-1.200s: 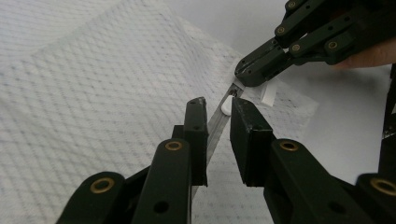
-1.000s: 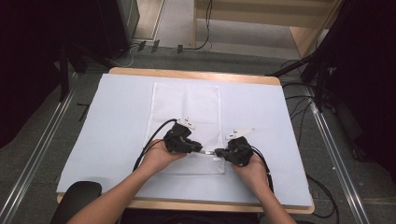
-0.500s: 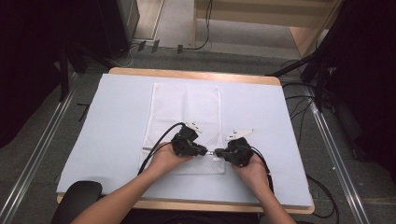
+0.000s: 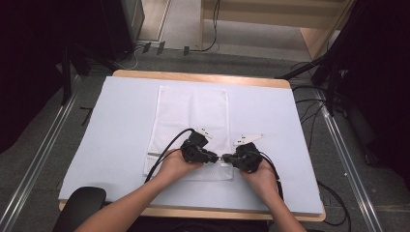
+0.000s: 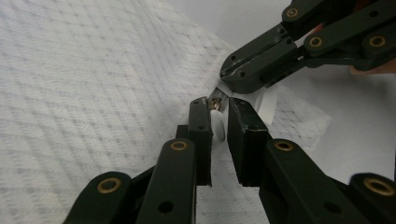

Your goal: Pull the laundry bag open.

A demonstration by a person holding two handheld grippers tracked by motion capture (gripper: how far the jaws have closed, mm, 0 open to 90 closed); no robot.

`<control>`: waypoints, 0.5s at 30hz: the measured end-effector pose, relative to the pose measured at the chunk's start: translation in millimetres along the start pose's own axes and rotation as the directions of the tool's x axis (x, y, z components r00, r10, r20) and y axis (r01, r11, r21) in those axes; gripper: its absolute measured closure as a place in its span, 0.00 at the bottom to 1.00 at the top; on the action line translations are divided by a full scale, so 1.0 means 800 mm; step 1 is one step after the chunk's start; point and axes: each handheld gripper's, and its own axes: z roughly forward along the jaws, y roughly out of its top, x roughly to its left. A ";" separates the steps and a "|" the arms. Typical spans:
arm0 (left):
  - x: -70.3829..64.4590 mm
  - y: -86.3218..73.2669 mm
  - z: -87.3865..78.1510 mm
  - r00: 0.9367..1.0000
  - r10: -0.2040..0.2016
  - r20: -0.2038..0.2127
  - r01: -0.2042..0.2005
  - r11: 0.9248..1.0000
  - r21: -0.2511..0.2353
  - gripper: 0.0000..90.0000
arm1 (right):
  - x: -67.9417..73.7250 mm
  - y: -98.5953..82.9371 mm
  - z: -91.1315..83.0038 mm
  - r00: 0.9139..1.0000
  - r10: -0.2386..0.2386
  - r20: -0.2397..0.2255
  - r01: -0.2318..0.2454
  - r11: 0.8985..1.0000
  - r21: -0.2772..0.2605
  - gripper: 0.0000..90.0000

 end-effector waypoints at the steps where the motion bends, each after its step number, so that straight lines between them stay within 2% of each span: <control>1: -0.001 0.000 0.001 1.000 0.006 -0.005 -0.006 1.000 -0.003 0.89 | 0.000 0.000 0.000 1.000 -0.001 0.000 0.001 1.000 0.000 1.00; 7: 0.002 0.000 0.002 1.000 -0.008 0.006 0.008 1.000 -0.007 0.94 | 0.000 0.000 0.000 1.000 0.000 0.002 0.000 1.000 -0.002 1.00; 9: 0.004 0.001 0.001 0.999 -0.027 0.020 0.028 0.999 -0.016 0.97 | 0.000 0.000 0.000 1.000 0.000 0.003 0.000 1.000 -0.002 1.00; 13: 0.005 0.001 0.003 0.999 -0.028 0.024 0.028 0.999 -0.014 0.96 | 0.001 0.000 0.000 1.000 0.003 0.006 -0.003 1.000 -0.001 1.00; 15: 0.005 0.000 0.004 0.999 -0.041 0.028 0.042 0.999 -0.019 0.96 | 0.001 0.000 0.000 1.000 0.002 0.005 -0.002 1.000 -0.001 1.00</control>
